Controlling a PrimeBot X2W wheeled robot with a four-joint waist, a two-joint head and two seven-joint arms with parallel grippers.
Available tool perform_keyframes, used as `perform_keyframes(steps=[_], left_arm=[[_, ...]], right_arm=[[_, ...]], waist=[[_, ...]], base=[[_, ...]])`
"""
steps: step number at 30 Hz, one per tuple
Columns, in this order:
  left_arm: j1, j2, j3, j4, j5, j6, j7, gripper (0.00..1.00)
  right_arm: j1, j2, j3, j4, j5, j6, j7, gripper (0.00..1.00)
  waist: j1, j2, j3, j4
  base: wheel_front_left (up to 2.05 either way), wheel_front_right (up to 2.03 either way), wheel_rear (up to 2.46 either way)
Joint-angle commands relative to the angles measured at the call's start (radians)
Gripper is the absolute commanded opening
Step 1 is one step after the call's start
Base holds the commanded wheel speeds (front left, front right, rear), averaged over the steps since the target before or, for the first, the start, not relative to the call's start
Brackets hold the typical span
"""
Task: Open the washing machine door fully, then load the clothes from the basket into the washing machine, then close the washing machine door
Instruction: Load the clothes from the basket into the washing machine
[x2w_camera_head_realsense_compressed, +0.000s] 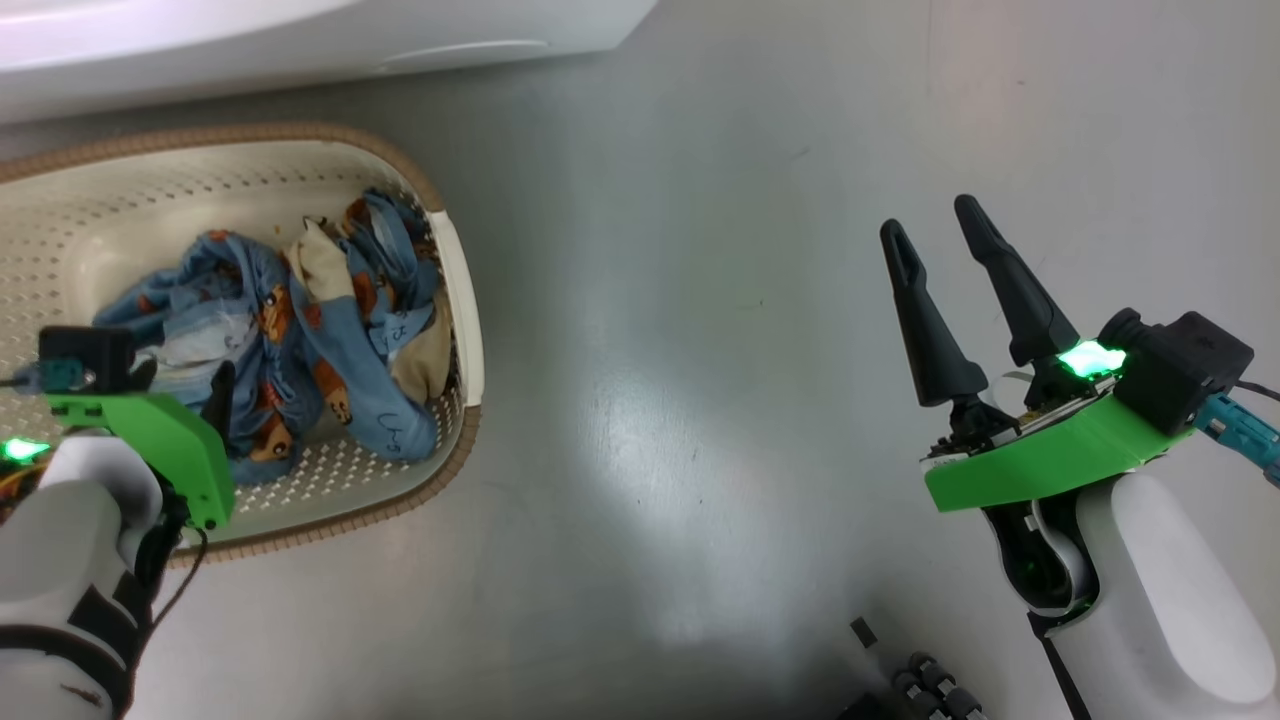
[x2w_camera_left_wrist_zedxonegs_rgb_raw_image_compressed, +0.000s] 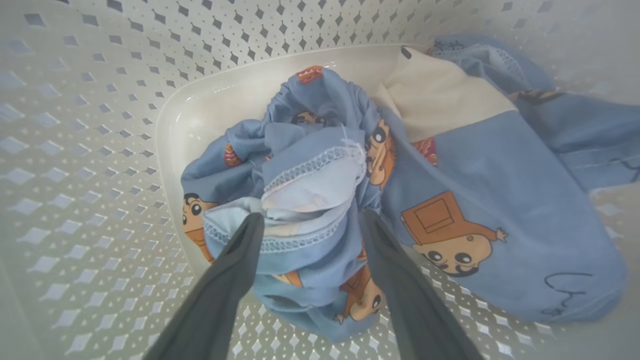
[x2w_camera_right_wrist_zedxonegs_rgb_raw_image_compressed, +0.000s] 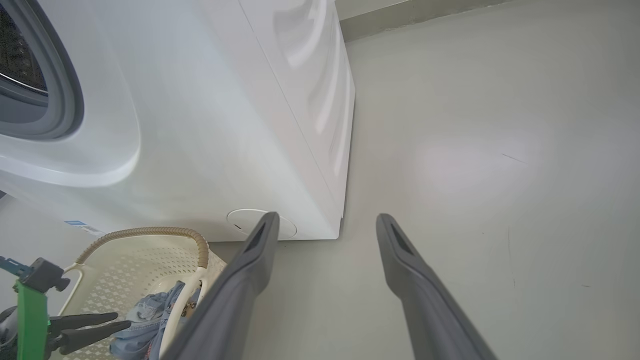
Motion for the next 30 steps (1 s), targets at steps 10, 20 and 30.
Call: perform_keyframes(steps=[10, 20, 30], left_arm=[[-0.047, 0.06, -0.045, 0.015, -0.04, -0.002, 0.058, 1.0], [-0.075, 0.07, -0.094, 0.022, -0.051, -0.002, 0.078, 1.0], [-0.082, 0.076, -0.143, 0.019, -0.077, -0.002, 0.097, 0.0]], right_arm=[[-0.004, -0.004, 0.035, -0.037, -0.015, 0.002, -0.012, 1.0], [-0.011, 0.0, 0.047, -0.04, -0.017, 0.002, -0.012, 1.0], [-0.014, 0.001, 0.048, -0.043, -0.02, 0.002, -0.012, 1.0]], waist=[[0.0, -0.0001, 0.046, -0.005], [0.0, -0.0001, 0.058, -0.015], [0.0, -0.0001, 0.059, -0.022]], base=[[0.0, 0.0, 0.0], [0.0, 0.0, 0.0], [0.0, 0.0, 0.0]])
